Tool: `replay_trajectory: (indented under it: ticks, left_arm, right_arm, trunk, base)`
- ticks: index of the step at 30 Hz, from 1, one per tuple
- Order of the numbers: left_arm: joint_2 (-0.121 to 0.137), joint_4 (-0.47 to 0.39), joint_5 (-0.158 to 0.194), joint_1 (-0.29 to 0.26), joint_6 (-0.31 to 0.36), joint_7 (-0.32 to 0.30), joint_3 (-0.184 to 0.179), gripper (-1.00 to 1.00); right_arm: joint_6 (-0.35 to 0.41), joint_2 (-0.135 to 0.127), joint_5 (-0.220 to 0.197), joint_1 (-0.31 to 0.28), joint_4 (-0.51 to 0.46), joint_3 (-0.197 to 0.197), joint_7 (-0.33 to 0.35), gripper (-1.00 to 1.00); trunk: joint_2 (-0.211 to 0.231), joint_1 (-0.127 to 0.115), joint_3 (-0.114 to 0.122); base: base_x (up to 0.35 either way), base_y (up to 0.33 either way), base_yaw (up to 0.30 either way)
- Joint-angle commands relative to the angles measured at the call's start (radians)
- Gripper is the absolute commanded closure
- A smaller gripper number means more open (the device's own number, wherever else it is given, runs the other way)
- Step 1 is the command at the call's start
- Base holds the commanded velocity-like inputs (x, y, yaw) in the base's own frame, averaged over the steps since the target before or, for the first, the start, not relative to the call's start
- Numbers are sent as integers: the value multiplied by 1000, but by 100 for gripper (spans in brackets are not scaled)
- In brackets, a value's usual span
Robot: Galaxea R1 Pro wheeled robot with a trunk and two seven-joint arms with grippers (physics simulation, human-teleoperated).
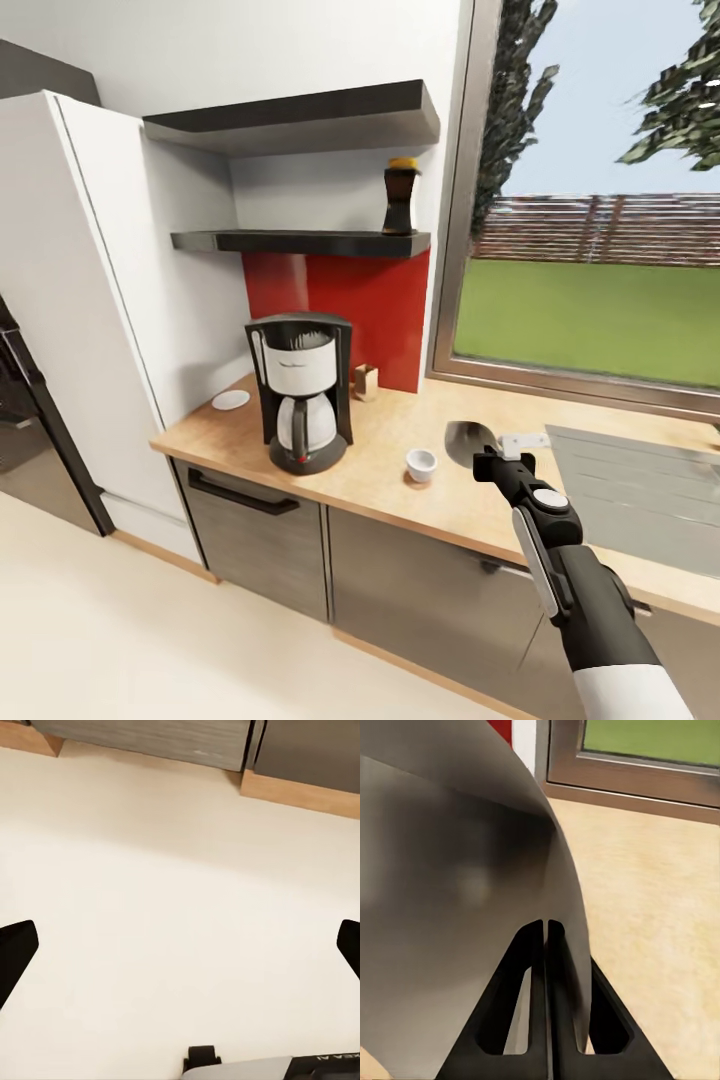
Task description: Set up a coffee station on the kitchen countertop: keep the coffee maker on the countertop, move the bottle of coffee from the kitchen shelf to the counter next to the coffee maker, place a paper coffee filter on top of the coffee maker, put the saucer next to the coffee maker with the coffee cup on the saucer, and place the electric kettle next to the coffee maker.
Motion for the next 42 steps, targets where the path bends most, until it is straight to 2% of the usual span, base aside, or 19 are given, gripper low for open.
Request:
replay_trajectory:
  ticks: [1,22,42]
  left_arm:
    - [0,1,-7,-1,-3,-1,0,-100]
    - [0,1,-7,-1,-3,-1,0,-100]
    - [0,0,-7,-2,-3,-1,0,-100]
  right_arm:
    - [6,0,-1,-1,-1,1,-5,100]
    - [6,0,-2,-1,-3,1,-5,100]
    - [5,0,-3,-1,-7,1,-6,100]
  trunk:
    - [-2,1,-2]
    - [-2,1,14]
    - [-2,1,15]
  base:
    - [91,297,-35]
    - [29,300,-207]
    - [0,303,-11]
